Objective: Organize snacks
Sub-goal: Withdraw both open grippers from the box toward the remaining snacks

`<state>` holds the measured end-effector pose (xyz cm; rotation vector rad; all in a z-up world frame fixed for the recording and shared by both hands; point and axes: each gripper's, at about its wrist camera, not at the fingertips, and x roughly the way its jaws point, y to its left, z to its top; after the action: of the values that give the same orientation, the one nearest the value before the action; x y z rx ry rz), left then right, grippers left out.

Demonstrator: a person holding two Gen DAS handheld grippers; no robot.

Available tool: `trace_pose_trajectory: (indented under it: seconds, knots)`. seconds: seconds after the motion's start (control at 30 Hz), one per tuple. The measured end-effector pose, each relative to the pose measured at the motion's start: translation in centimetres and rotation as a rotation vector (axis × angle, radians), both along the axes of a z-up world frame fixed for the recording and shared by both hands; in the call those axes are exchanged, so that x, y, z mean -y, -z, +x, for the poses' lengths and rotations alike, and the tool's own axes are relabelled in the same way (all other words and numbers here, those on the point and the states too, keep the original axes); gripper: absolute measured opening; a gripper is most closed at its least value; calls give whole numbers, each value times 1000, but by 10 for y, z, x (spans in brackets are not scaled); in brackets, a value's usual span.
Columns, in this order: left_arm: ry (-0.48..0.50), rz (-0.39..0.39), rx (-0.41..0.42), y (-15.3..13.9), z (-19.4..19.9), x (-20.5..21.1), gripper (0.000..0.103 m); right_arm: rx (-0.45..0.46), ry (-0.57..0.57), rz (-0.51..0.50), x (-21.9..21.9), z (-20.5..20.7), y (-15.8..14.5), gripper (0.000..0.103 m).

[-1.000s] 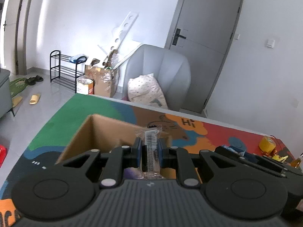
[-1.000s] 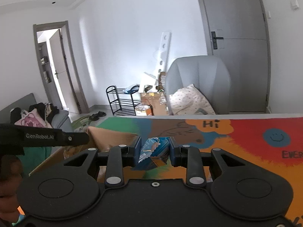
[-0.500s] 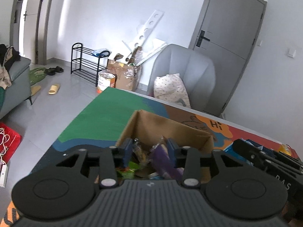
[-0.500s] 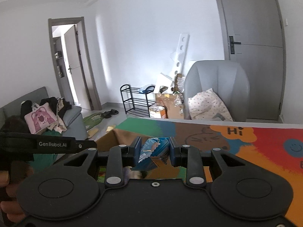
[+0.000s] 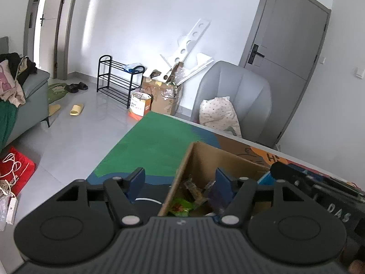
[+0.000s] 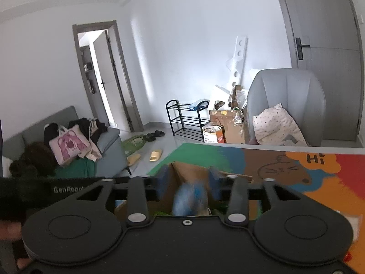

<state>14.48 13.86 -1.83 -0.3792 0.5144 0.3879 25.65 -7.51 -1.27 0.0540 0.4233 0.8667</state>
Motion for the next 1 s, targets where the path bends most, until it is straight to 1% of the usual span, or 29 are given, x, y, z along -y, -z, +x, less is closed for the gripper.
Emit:
trace_pose_trajectory:
  seconds: [0.1,0.17,0.43,0.6,0.7,0.87,1.0]
  knots:
    - [-1,3,0,0,-1,0,72,9,23,-10,5,0,0,48]
    - [4,9,2,0,-2,1,77,-5,40,-8,11,3,1,48]
    - [59,17,7,1,3,19,82,-13,115,-32,41,3,7,58]
    - [109,20,13,0,7,36,84,-26,158,-43,57,3,10,59]
    - [138,17,18,1,10,48,84,-26,188,-49,69,1,12,64]
    - [180,16,8,5,15,66,84,-47,228,-53,88,-1,17,67]
    - [213,23,8,5,18,81,84,-66,250,-51,103,0,20,73]
